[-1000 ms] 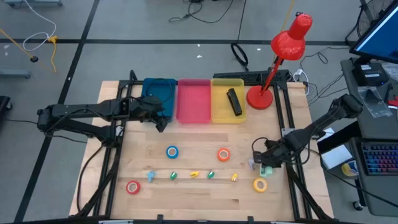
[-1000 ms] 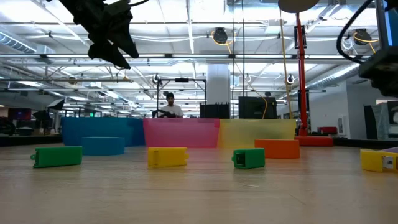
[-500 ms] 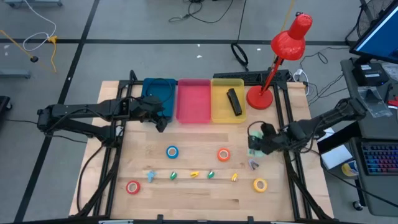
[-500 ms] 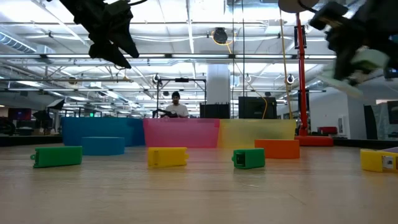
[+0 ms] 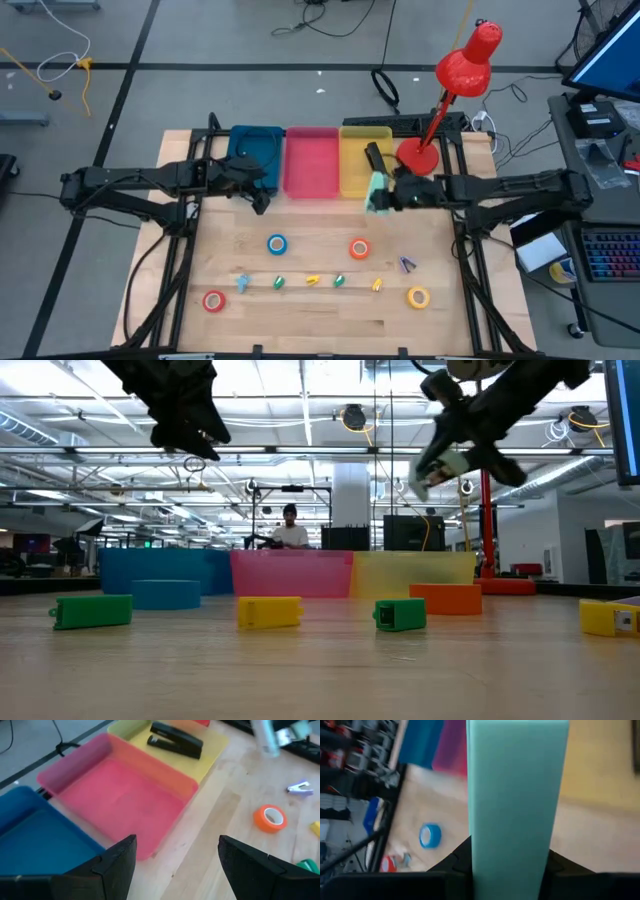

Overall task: Pick and place Stapler, Stapler remover, tape
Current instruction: Put the blue stapler into the yellow bin

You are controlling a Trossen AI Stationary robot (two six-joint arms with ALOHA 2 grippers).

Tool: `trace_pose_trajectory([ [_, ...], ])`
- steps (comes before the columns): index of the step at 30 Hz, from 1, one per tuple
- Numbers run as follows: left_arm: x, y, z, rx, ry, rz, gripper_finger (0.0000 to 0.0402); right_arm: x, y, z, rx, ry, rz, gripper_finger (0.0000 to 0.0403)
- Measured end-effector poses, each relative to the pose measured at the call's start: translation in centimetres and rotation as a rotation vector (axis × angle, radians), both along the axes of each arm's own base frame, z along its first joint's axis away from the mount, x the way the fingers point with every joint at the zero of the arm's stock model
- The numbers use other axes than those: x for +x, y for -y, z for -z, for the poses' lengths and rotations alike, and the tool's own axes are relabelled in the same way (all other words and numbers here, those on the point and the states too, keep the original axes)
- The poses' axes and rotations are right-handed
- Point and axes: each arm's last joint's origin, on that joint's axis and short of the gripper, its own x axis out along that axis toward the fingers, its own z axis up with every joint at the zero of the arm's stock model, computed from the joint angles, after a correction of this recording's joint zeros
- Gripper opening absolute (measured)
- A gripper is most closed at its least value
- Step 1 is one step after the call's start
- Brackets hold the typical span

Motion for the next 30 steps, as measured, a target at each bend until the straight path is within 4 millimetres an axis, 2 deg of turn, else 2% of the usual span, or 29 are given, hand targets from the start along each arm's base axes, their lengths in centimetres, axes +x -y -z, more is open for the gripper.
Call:
trace_pose_trajectory([
  [3, 0.2, 0.0, 0.1, 0.010, 0.032, 0.006, 0.0273, 0.6, 1.3, -0.1, -0.048, 0.034, -0.003, 0.0101],
  [7, 0.4, -0.1, 1.6, -0.018, 0.137, 0.053, 0.0273, 1.3, 2.7, -0.2, -0.110, 0.071, 0.011, 0.0101],
  [10, -0.1, -0.3, 3.0, -0.051, 0.182, 0.084, 0.0273, 1.7, 3.6, -0.1, -0.118, 0.091, 0.016, 0.0101],
  [14, -1.3, -0.6, 3.7, -0.052, 0.205, 0.068, 0.0273, 2.3, 4.7, 0.2, -0.122, 0.101, 0.023, 0.0101],
  [19, -3.2, -1.2, 3.7, -0.018, 0.249, 0.032, 0.0273, 3.8, 5.9, -0.7, -0.159, 0.048, 0.017, 0.0101],
  [30, -6.3, -1.0, 4.9, -0.015, 0.301, 0.018, 0.0273, 7.0, 9.5, -3.1, -0.127, -0.276, 0.015, 0.0101],
])
